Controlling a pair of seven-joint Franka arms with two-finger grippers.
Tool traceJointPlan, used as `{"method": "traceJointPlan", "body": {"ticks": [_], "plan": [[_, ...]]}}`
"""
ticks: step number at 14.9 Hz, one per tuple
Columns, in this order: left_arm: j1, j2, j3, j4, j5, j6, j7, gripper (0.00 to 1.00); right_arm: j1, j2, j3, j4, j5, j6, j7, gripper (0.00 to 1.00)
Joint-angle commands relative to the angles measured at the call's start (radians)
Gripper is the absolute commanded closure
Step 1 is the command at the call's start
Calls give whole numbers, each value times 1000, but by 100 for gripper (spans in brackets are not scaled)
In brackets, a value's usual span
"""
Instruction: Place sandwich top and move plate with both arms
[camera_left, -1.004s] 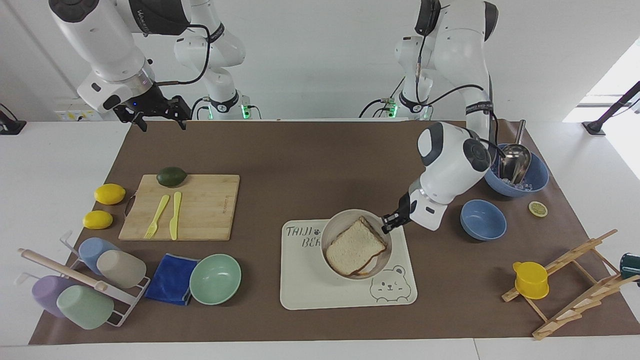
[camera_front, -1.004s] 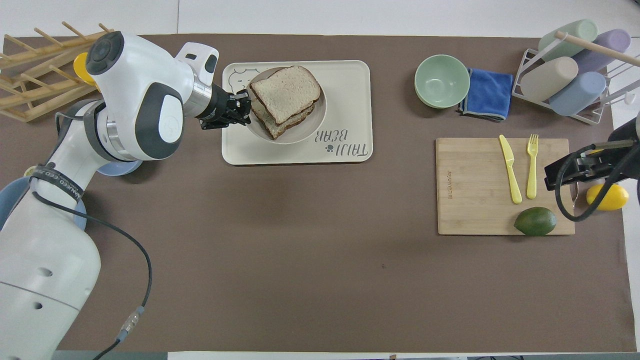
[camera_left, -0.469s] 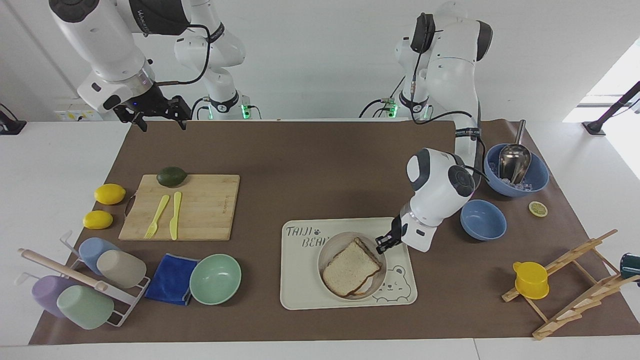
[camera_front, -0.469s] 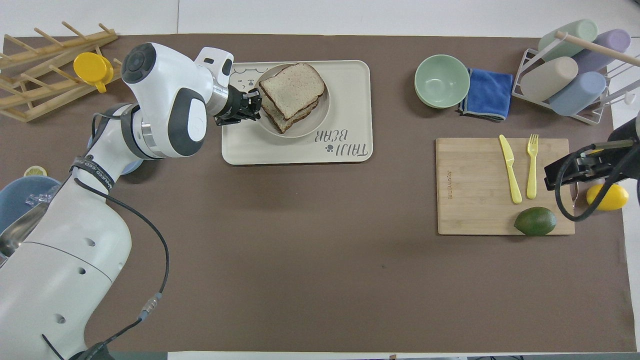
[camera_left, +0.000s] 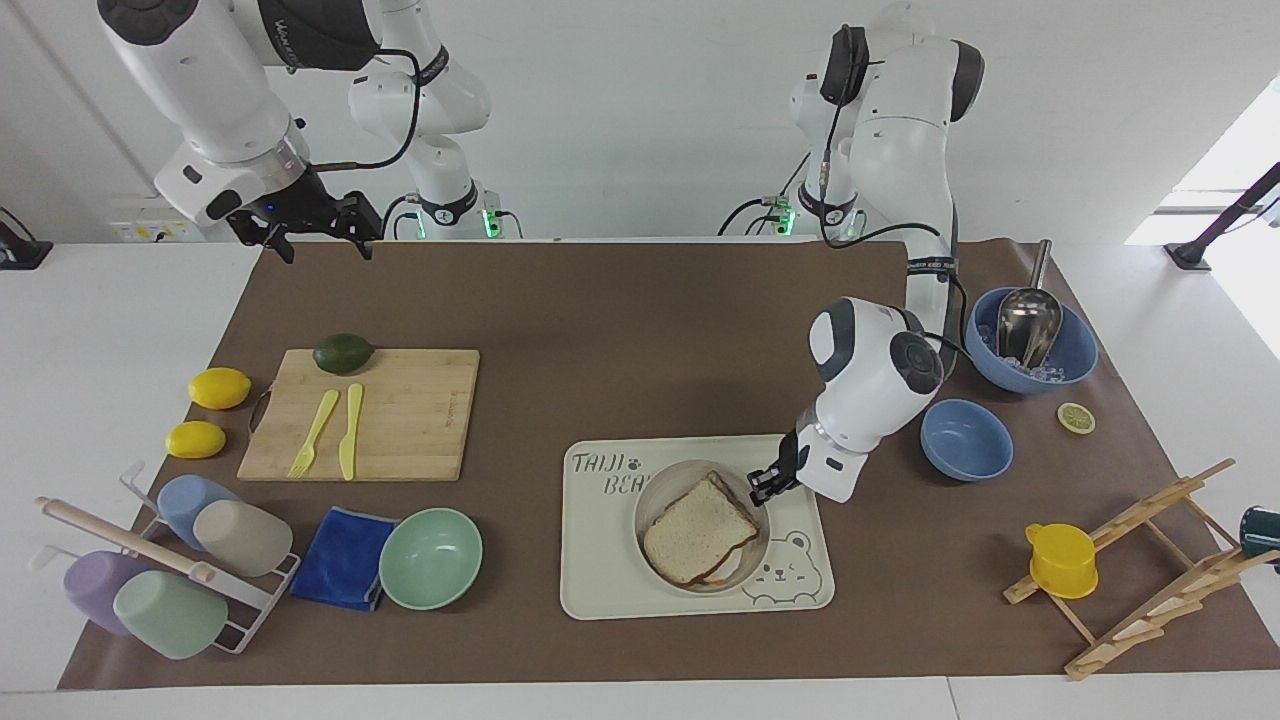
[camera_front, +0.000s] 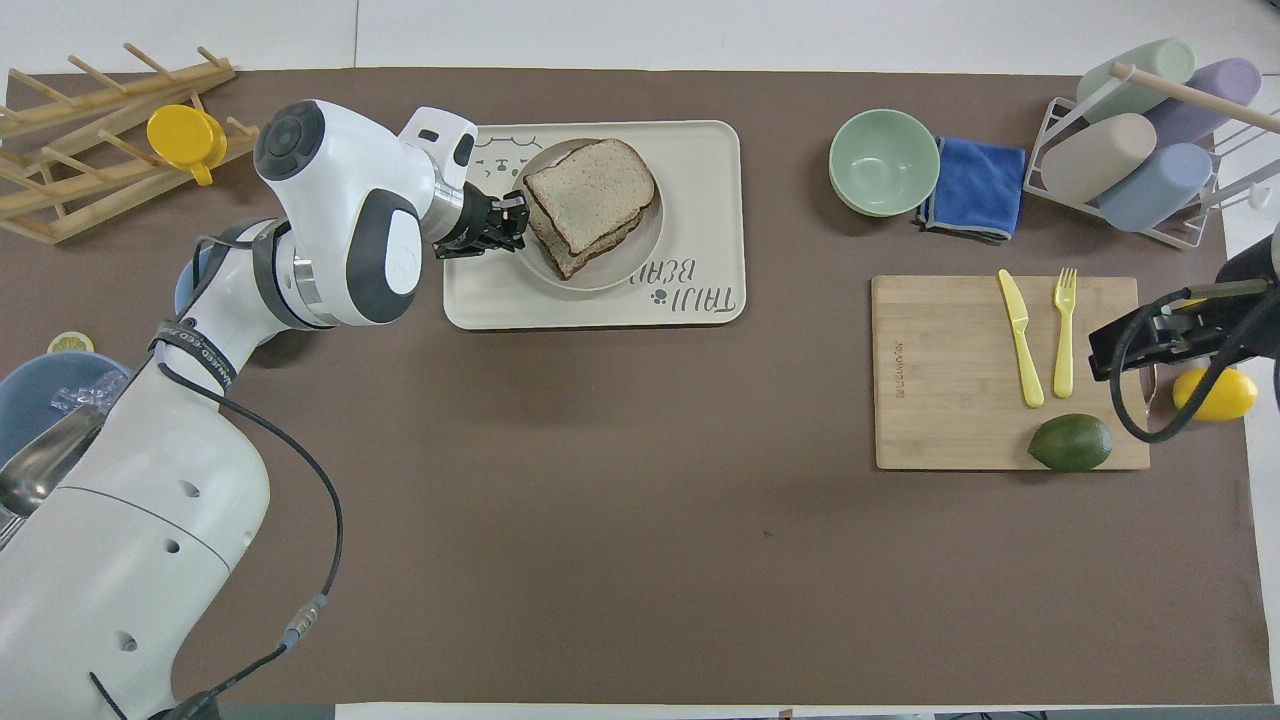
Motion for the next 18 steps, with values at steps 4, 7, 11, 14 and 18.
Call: {"method": "traceJointPlan", "body": {"ticks": [4, 7, 11, 14, 18], "plan": [[0, -40, 15, -26, 16, 6, 25, 0, -17, -18, 11, -24, 22, 18, -1, 0], [31, -89, 15, -16, 137, -6, 23, 0, -14, -18, 10, -23, 21, 19, 0, 0], [57, -230, 70, -22, 208, -174, 25, 0, -7, -20, 11, -21, 21, 21, 5, 0], [59, -305, 74, -22, 312, -282, 25, 0, -7, -20, 11, -21, 21, 21, 5, 0], [83, -372, 76, -15, 395, -356, 26, 0, -7, -20, 11, -21, 21, 21, 5, 0]]}}
